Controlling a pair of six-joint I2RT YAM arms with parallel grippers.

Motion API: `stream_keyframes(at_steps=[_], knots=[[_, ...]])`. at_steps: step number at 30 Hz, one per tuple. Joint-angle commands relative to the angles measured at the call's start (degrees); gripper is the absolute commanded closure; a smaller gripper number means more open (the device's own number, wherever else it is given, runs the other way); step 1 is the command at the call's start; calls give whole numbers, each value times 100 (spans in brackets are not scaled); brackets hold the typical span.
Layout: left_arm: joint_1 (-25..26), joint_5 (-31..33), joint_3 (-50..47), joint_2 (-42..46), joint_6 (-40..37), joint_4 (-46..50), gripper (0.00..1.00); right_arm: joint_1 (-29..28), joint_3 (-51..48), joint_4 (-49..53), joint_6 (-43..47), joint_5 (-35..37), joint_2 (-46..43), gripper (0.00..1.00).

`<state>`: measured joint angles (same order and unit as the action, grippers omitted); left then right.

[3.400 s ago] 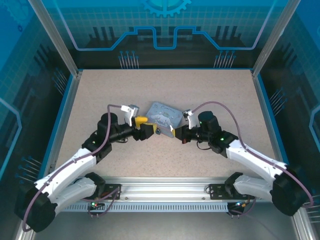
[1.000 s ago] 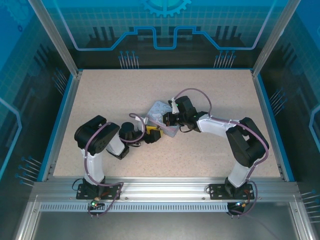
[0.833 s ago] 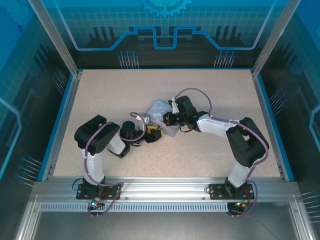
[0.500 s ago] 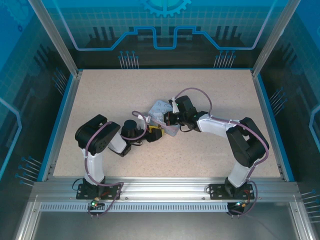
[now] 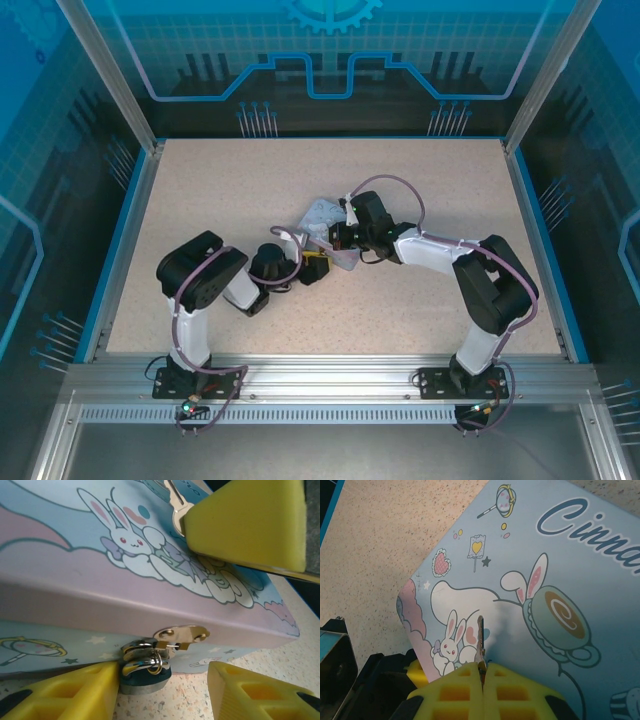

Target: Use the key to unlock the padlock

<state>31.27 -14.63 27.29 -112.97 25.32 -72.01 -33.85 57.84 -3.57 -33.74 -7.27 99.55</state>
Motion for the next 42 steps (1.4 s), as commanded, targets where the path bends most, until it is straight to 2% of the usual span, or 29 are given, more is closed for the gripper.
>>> stream_keyframes(at_steps=[1, 13, 23, 29, 36, 42], knots=[[177, 416, 16, -221, -192, 462, 49, -202, -179, 750, -99, -143, 144, 100], [506, 1264, 194, -213, -248, 828, 52, -228, -166, 748, -98, -149, 111, 100], [626, 1481, 383, -143, -249, 1166, 67, -237, -163, 692, -90, -142, 91, 100], [630, 1457, 409, 217, -135, 1564, 70, -223, -60, 754, 13, -117, -3, 100], [623, 1348, 478, 740, 117, 2117, 71, -167, 3, 1000, 335, 117, -652, 100], [631, 1301, 678, 1168, 499, 2798, 75, -131, -492, 1271, 625, 479, -1548, 100]])
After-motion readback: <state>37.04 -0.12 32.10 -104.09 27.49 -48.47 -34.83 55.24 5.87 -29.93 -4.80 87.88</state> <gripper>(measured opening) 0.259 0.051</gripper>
